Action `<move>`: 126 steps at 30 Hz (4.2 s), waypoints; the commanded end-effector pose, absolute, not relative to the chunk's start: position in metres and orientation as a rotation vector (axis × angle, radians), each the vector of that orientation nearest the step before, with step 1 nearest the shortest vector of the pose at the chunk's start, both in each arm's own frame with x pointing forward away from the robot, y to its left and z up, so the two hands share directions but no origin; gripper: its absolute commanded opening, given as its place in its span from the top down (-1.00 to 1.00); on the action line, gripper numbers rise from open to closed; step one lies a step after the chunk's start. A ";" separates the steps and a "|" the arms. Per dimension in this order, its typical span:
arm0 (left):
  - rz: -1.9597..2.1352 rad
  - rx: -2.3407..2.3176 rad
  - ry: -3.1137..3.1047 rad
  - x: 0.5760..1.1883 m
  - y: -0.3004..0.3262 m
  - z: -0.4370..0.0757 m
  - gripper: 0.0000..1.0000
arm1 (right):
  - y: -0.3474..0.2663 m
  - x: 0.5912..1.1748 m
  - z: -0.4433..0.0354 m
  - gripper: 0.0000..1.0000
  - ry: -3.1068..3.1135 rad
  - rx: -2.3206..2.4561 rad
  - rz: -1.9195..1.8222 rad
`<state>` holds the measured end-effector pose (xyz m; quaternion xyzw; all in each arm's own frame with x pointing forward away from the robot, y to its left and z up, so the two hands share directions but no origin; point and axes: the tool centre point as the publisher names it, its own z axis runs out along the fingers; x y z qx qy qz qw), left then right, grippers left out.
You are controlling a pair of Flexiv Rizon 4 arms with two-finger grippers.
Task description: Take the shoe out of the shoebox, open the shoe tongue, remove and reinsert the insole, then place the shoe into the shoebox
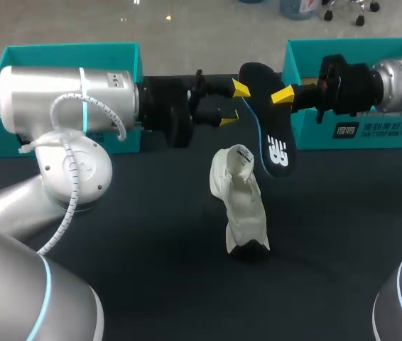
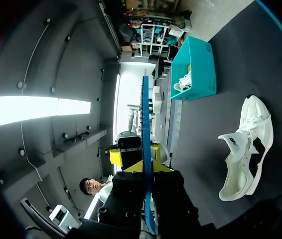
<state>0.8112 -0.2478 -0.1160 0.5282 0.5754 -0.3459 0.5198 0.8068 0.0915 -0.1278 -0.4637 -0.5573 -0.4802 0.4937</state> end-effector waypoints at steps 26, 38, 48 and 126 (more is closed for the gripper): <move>-0.807 1.155 1.398 0.827 -0.273 -0.133 0.58 | 0.105 0.800 -0.131 1.00 -1.357 -1.097 -1.138; -0.829 1.153 1.395 0.826 -0.277 -0.134 1.00 | 0.106 0.798 -0.133 1.00 -1.355 -1.099 -1.131; -0.841 1.145 1.419 0.823 -0.270 -0.134 1.00 | 0.096 0.802 -0.138 -1.00 -1.352 -1.138 -1.159; -1.344 1.085 1.640 0.784 -0.249 -0.123 1.00 | -0.015 0.788 -0.170 -1.00 -1.533 -1.768 -1.127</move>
